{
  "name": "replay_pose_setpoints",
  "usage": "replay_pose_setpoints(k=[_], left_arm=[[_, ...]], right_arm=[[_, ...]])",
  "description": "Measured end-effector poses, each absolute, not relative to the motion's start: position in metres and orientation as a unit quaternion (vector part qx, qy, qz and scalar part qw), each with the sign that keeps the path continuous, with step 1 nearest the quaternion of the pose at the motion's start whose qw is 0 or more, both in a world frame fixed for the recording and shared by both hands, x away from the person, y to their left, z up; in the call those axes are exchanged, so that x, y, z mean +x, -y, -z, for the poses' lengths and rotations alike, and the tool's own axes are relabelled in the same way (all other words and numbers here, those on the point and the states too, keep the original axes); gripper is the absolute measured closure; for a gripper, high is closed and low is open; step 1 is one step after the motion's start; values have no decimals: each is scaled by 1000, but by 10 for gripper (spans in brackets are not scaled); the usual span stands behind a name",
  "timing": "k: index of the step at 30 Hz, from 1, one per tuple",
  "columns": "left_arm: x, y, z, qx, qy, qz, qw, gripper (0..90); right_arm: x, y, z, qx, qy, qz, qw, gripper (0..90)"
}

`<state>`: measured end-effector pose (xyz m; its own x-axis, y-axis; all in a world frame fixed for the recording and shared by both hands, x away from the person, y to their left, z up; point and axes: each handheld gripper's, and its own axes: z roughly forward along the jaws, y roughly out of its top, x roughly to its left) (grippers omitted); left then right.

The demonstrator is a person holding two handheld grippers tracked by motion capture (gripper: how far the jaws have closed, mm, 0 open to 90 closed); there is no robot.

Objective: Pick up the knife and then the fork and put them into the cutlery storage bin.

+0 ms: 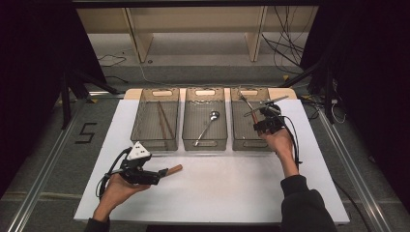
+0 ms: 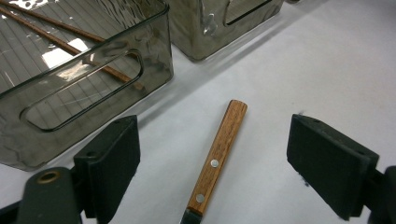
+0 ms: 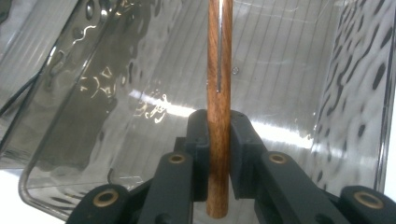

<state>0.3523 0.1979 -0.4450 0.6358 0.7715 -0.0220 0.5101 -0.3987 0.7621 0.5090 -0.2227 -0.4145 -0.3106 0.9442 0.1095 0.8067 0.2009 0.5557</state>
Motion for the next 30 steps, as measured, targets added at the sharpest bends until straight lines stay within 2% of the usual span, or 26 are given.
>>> replay_pose_setpoints(k=[1, 2, 5, 6, 12, 17, 24, 30], left_arm=[[352, -198, 445, 819, -391, -170, 384, 170], [352, -198, 445, 819, -391, -170, 383, 170], [352, -199, 444, 819, -392, -170, 382, 170], [353, -199, 444, 819, -392, -170, 382, 170], [353, -200, 444, 818, -395, -170, 382, 170], [355, -202, 447, 820, -399, -168, 375, 170], [357, -206, 448, 825, -403, -165, 361, 170], [358, -208, 448, 826, -405, -165, 356, 170]], right_arm=[[509, 223, 415, 573, -764, -267, 127, 801], [510, 223, 416, 574, -763, -270, 127, 762], [509, 223, 414, 568, -765, -285, 105, 562], [509, 223, 412, 562, -767, -290, 105, 521], [499, 220, 401, 535, -772, -324, 115, 392], [483, 216, 391, 494, -782, -355, 133, 332], [445, 209, 377, 421, -791, -420, 141, 297], [409, 207, 381, 382, -790, -458, 142, 284]])
